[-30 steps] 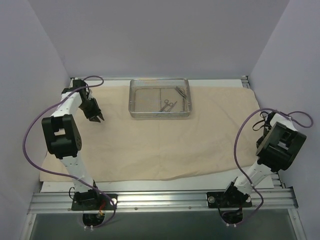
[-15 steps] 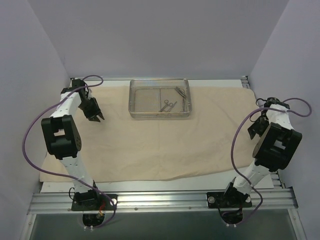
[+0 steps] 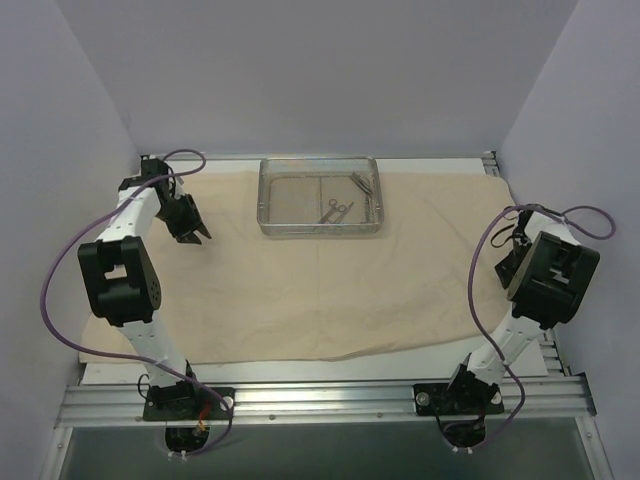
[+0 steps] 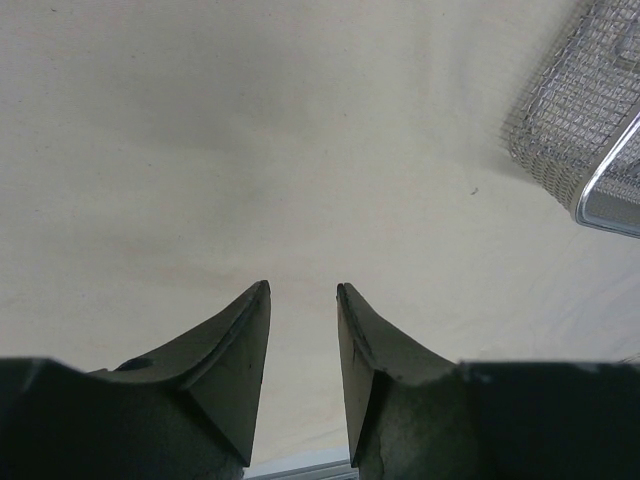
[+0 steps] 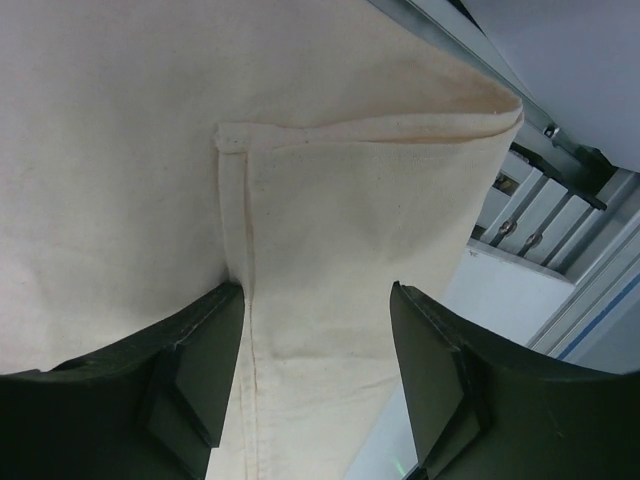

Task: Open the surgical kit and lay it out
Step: Smooth out the surgical kit at the center of the board.

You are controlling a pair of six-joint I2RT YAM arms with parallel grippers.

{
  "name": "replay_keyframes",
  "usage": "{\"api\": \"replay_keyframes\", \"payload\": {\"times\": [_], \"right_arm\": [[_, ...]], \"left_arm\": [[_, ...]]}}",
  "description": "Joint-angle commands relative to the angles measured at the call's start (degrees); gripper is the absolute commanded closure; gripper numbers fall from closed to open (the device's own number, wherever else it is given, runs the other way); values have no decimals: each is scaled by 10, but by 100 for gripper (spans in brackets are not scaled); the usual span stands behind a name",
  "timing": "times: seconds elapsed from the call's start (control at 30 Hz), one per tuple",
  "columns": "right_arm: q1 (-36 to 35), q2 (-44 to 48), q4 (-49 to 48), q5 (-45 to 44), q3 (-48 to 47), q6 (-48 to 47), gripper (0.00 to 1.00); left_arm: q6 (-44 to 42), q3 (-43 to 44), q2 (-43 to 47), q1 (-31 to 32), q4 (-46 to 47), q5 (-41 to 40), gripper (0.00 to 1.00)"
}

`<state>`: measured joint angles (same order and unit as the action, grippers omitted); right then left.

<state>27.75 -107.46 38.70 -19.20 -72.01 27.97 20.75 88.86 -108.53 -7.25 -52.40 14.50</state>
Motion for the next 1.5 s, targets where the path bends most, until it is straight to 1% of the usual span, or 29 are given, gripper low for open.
{"api": "replay_keyframes", "payload": {"times": [0.0,0.13,0.17,0.23,0.27,0.37,0.43,0.57,0.6,0.73,0.87,1.0,1.23,1.33,1.37,1.43,1.47], "right_arm": [[4,-18,12,-51,18,23,40],[4,-45,-6,-60,24,14,41],[3,-49,-3,-64,24,16,46],[4,-52,-1,-73,25,15,50],[4,-50,4,-76,23,14,52],[9,-28,22,-84,20,17,62],[8,-5,30,-74,17,15,62],[-8,20,44,-46,-1,6,47],[-12,23,46,-45,-4,10,45],[-13,14,44,-39,-12,12,43],[-19,5,45,-38,-19,15,38],[-20,-3,37,-35,-19,17,37],[-20,-61,9,-43,-11,17,37],[-18,-71,9,-57,-6,16,42],[-17,-69,12,-65,-3,15,47],[-12,-54,15,-68,-1,11,53],[-9,-48,16,-70,3,10,60]], "left_arm": [[6,4,12,0,26,20,57],[4,16,1,0,22,21,58],[3,18,-4,0,22,24,58],[3,18,-5,0,20,24,58],[2,16,-5,0,20,24,57],[0,17,-7,0,20,23,57],[-1,18,-10,0,20,23,57],[-4,18,-16,0,19,23,57],[-4,18,-16,0,18,23,57],[-5,17,-17,-1,18,23,57],[-8,18,-19,-4,13,23,57],[-8,22,-25,-5,13,25,57],[-11,24,-27,-11,10,23,57],[-12,17,-26,-13,12,21,57],[-12,16,-26,-13,12,21,57],[-11,17,-27,-14,13,21,57],[-11,18,-27,-14,14,22,57]]}}
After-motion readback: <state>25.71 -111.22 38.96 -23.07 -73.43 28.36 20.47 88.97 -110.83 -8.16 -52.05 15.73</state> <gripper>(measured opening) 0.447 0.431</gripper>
